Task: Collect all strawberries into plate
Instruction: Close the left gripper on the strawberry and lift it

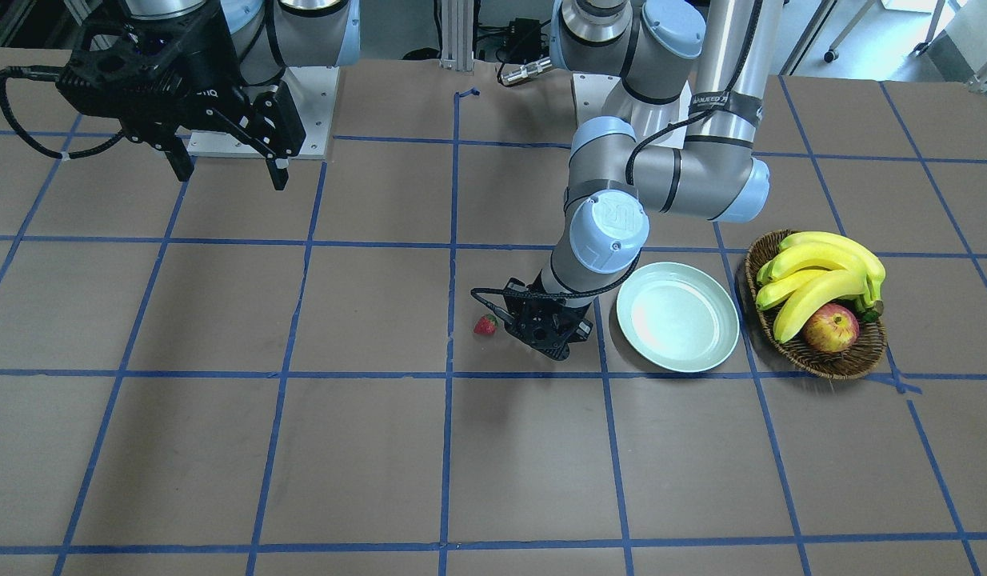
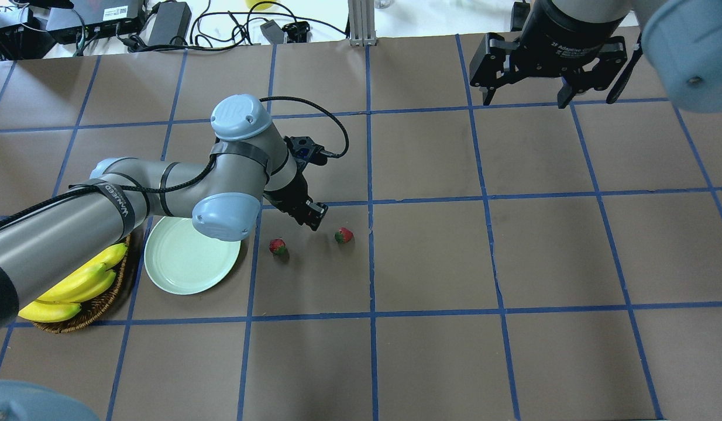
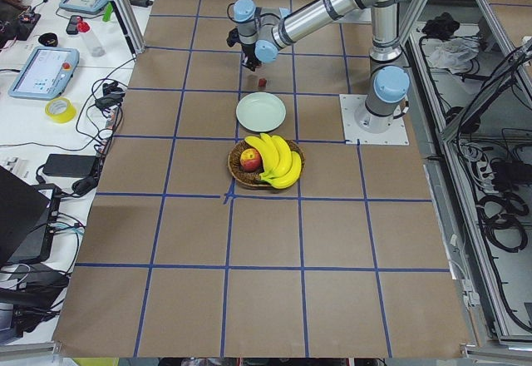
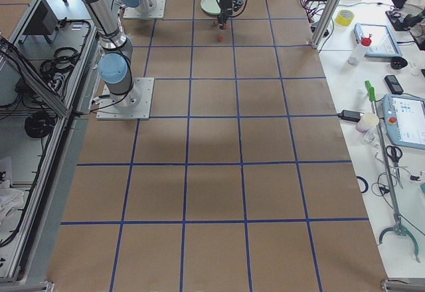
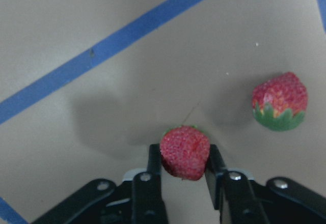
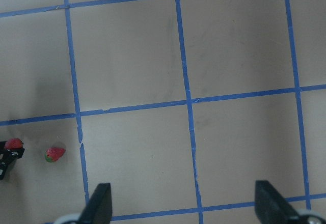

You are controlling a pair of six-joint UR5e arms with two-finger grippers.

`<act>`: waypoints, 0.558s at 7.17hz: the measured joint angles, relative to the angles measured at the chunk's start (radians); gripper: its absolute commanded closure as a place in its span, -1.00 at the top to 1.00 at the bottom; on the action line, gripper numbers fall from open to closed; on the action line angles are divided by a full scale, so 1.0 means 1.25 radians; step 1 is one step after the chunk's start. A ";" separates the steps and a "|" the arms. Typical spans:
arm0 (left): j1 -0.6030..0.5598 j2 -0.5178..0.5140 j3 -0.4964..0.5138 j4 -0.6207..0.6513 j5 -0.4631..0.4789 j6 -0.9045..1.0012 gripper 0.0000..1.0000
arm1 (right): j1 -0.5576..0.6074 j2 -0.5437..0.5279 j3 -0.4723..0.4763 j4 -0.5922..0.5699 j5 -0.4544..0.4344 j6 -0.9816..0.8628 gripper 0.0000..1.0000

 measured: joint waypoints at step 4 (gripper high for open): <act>0.184 0.049 0.133 -0.281 0.096 0.007 -1.00 | 0.001 0.000 0.000 0.000 -0.001 -0.005 1.00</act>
